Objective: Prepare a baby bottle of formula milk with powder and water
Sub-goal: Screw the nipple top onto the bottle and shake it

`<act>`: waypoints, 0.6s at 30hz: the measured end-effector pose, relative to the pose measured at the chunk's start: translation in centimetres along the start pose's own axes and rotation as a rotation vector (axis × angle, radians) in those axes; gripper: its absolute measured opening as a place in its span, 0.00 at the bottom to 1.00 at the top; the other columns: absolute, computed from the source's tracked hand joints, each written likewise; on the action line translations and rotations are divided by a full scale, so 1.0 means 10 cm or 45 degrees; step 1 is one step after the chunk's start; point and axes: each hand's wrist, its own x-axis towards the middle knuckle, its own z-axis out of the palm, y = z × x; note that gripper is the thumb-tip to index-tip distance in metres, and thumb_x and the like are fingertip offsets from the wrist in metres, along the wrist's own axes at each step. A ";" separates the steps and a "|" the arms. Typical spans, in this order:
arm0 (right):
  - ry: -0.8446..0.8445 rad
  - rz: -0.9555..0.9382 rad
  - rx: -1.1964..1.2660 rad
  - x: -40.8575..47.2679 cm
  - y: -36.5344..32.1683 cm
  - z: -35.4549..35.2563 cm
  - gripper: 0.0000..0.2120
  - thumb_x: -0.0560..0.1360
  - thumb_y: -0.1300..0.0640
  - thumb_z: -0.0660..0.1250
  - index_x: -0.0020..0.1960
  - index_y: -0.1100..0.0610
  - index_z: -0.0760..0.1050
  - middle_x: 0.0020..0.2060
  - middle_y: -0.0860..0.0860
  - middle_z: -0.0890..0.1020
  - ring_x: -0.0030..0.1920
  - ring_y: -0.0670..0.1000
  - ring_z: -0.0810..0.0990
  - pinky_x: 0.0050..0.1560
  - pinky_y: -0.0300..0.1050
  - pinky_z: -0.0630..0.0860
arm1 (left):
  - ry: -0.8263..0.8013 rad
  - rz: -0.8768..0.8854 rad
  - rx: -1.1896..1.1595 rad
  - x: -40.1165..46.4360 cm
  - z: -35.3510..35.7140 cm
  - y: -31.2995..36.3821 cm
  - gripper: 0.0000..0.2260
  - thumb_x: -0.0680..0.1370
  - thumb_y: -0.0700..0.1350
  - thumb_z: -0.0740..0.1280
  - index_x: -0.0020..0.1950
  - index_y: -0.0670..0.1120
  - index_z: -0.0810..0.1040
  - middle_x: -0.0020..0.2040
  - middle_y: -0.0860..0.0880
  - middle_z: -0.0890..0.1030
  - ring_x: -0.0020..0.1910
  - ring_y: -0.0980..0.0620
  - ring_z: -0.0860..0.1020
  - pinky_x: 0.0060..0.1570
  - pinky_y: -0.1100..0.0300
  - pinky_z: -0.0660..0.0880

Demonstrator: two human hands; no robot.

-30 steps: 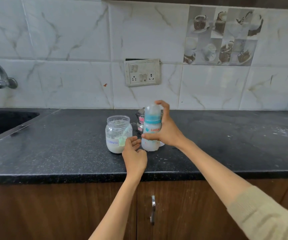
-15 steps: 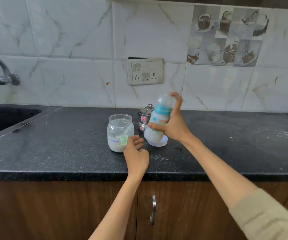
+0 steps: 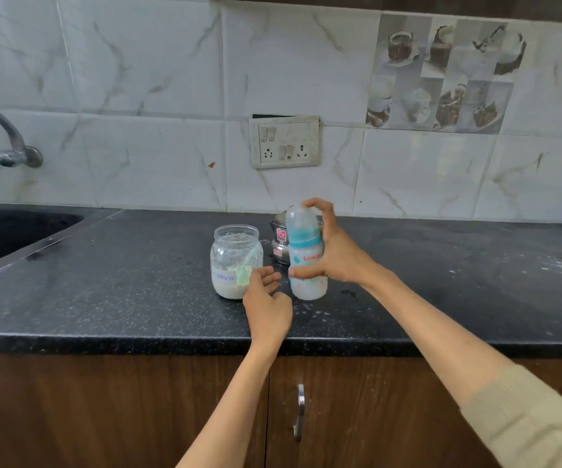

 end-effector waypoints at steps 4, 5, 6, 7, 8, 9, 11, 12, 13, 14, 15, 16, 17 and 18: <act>0.297 -0.022 0.150 0.04 0.04 -0.03 0.43 0.62 0.67 0.78 0.60 0.44 0.51 0.48 0.46 0.74 0.43 0.46 0.80 0.48 0.41 0.81 | 0.014 -0.010 -0.010 0.01 0.00 0.01 0.22 0.72 0.25 0.56 0.60 0.44 0.70 0.54 0.49 0.77 0.55 0.53 0.75 0.48 0.67 0.71; 0.208 -0.017 0.095 0.01 0.03 0.01 0.44 0.62 0.66 0.78 0.60 0.43 0.51 0.48 0.47 0.74 0.43 0.46 0.80 0.48 0.41 0.81 | 0.012 -0.013 -0.004 0.00 0.00 0.02 0.22 0.72 0.25 0.57 0.60 0.44 0.70 0.54 0.49 0.77 0.55 0.53 0.75 0.50 0.66 0.70; 0.105 -0.008 0.006 -0.02 0.04 0.06 0.45 0.62 0.65 0.78 0.60 0.41 0.50 0.49 0.47 0.74 0.43 0.45 0.80 0.47 0.40 0.80 | 0.009 -0.010 0.000 -0.01 0.00 0.02 0.22 0.72 0.25 0.57 0.60 0.44 0.70 0.54 0.48 0.77 0.55 0.53 0.75 0.51 0.65 0.70; 0.063 -0.010 -0.039 -0.04 0.04 0.08 0.45 0.62 0.64 0.79 0.60 0.41 0.49 0.49 0.47 0.73 0.44 0.45 0.80 0.47 0.39 0.79 | 0.007 -0.004 -0.002 -0.01 -0.01 0.01 0.22 0.72 0.25 0.57 0.60 0.45 0.70 0.54 0.48 0.77 0.55 0.53 0.75 0.51 0.65 0.70; 0.101 -0.019 -0.035 -0.03 0.04 0.07 0.44 0.62 0.64 0.79 0.59 0.41 0.50 0.49 0.46 0.73 0.44 0.46 0.80 0.47 0.37 0.79 | 0.008 0.000 -0.009 -0.01 0.00 0.01 0.22 0.72 0.25 0.57 0.60 0.45 0.70 0.54 0.48 0.77 0.55 0.53 0.75 0.50 0.65 0.70; 0.199 -0.024 0.033 0.01 0.02 0.03 0.43 0.62 0.65 0.79 0.59 0.43 0.50 0.49 0.46 0.72 0.44 0.45 0.79 0.46 0.36 0.79 | 0.010 -0.001 -0.012 -0.01 -0.01 0.00 0.22 0.72 0.25 0.57 0.60 0.45 0.70 0.54 0.48 0.77 0.55 0.53 0.75 0.49 0.66 0.70; 0.356 -0.056 0.122 0.09 0.00 -0.06 0.41 0.62 0.66 0.78 0.58 0.46 0.52 0.48 0.45 0.71 0.43 0.45 0.79 0.47 0.37 0.79 | 0.009 -0.008 -0.010 0.01 0.00 0.00 0.22 0.72 0.25 0.56 0.59 0.46 0.70 0.54 0.49 0.77 0.55 0.53 0.75 0.48 0.67 0.70; 0.318 -0.061 0.105 0.10 -0.04 -0.09 0.42 0.62 0.66 0.78 0.58 0.45 0.52 0.47 0.45 0.71 0.43 0.45 0.79 0.47 0.39 0.80 | 0.006 -0.014 -0.004 0.02 0.00 0.00 0.22 0.72 0.25 0.57 0.59 0.46 0.70 0.54 0.49 0.77 0.55 0.53 0.75 0.48 0.67 0.70; 0.213 -0.040 0.048 0.09 -0.07 -0.09 0.43 0.62 0.65 0.78 0.58 0.43 0.51 0.47 0.46 0.72 0.43 0.46 0.79 0.47 0.41 0.81 | 0.003 -0.021 0.001 0.01 0.00 0.00 0.22 0.72 0.25 0.57 0.59 0.46 0.70 0.54 0.49 0.77 0.55 0.53 0.75 0.50 0.66 0.70; 0.111 -0.025 -0.029 0.07 -0.07 -0.07 0.43 0.62 0.64 0.79 0.58 0.42 0.50 0.47 0.47 0.73 0.43 0.46 0.79 0.47 0.41 0.80 | 0.002 -0.023 0.002 0.01 0.00 0.00 0.22 0.72 0.25 0.57 0.60 0.46 0.70 0.54 0.49 0.77 0.56 0.53 0.75 0.51 0.65 0.70; 0.086 -0.020 -0.054 0.05 -0.05 -0.05 0.43 0.62 0.64 0.79 0.59 0.42 0.50 0.46 0.46 0.73 0.42 0.46 0.79 0.46 0.39 0.80 | 0.002 -0.021 -0.002 0.01 0.00 -0.01 0.22 0.72 0.25 0.57 0.60 0.46 0.70 0.54 0.50 0.77 0.56 0.53 0.75 0.52 0.64 0.70; 0.137 -0.036 -0.031 0.05 -0.04 -0.05 0.43 0.62 0.64 0.79 0.59 0.43 0.50 0.46 0.46 0.73 0.42 0.46 0.79 0.46 0.38 0.79 | 0.001 -0.016 -0.007 0.01 0.00 -0.01 0.22 0.72 0.25 0.57 0.59 0.46 0.70 0.54 0.50 0.77 0.55 0.53 0.75 0.51 0.65 0.70; 0.244 -0.046 0.046 0.05 -0.04 -0.07 0.42 0.62 0.65 0.78 0.59 0.45 0.51 0.46 0.45 0.73 0.42 0.45 0.79 0.46 0.37 0.79 | 0.000 -0.011 -0.010 0.02 0.00 -0.01 0.22 0.72 0.25 0.57 0.59 0.46 0.70 0.53 0.50 0.77 0.55 0.53 0.75 0.50 0.66 0.70; 0.319 -0.059 0.095 0.07 -0.01 -0.09 0.42 0.62 0.66 0.78 0.59 0.47 0.51 0.47 0.45 0.72 0.42 0.45 0.79 0.47 0.37 0.80 | -0.001 -0.008 -0.010 0.02 0.00 0.00 0.22 0.72 0.25 0.57 0.58 0.46 0.70 0.53 0.50 0.77 0.55 0.53 0.75 0.49 0.67 0.70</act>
